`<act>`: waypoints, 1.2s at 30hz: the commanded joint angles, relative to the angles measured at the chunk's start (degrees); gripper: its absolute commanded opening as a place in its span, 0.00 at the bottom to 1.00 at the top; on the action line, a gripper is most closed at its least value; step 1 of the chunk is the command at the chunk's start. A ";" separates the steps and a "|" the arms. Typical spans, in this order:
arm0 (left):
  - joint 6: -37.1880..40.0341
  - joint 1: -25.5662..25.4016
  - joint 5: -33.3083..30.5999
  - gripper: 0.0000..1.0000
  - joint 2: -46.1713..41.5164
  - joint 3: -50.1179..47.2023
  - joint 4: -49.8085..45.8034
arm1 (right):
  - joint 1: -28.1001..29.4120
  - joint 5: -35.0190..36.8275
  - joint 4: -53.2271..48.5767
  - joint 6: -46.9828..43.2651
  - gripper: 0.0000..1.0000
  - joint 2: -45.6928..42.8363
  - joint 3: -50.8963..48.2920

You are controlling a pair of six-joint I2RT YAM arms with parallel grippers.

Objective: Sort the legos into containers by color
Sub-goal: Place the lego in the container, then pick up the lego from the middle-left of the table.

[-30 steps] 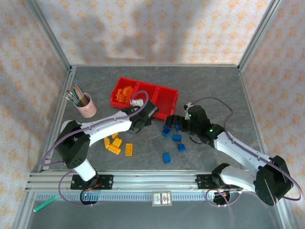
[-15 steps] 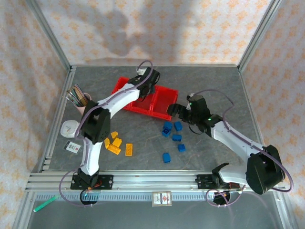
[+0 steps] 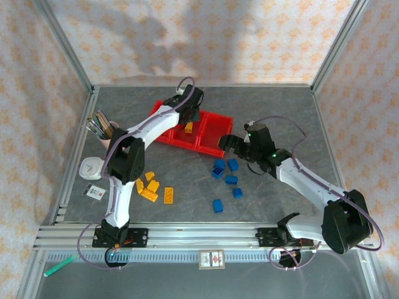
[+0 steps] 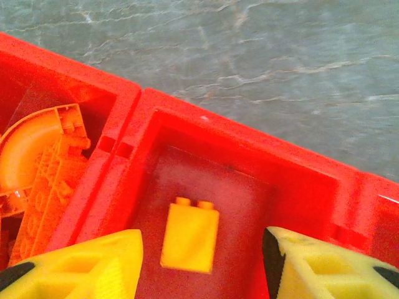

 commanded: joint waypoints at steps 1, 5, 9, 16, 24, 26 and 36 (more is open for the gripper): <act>-0.81 -0.50 4.14 0.57 -9.39 -6.06 -0.12 | -0.06 -1.39 -0.77 -1.50 1.00 -1.43 1.21; -2.63 -1.77 5.66 0.57 -19.96 -17.49 0.97 | 1.62 -2.44 -2.11 -3.45 1.00 -1.16 1.36; -5.22 -3.73 1.90 0.57 -28.91 -27.43 -2.75 | 5.24 -1.97 -3.22 -5.12 1.00 -1.65 0.83; -14.21 -9.41 -1.30 0.57 -41.12 -42.40 -11.26 | 12.21 0.60 -3.50 -4.48 1.00 -2.62 -3.69; -23.13 -15.55 1.54 0.58 -49.37 -53.12 -14.71 | 17.40 2.19 1.10 0.10 1.00 -4.65 -10.23; -24.39 -16.75 3.51 0.58 -50.27 -55.78 -13.32 | 18.01 2.89 1.19 0.42 1.00 -4.39 -10.48; -25.44 -19.63 7.84 0.59 -47.77 -61.88 -5.29 | 18.23 4.75 0.91 -1.09 1.00 -3.24 -8.26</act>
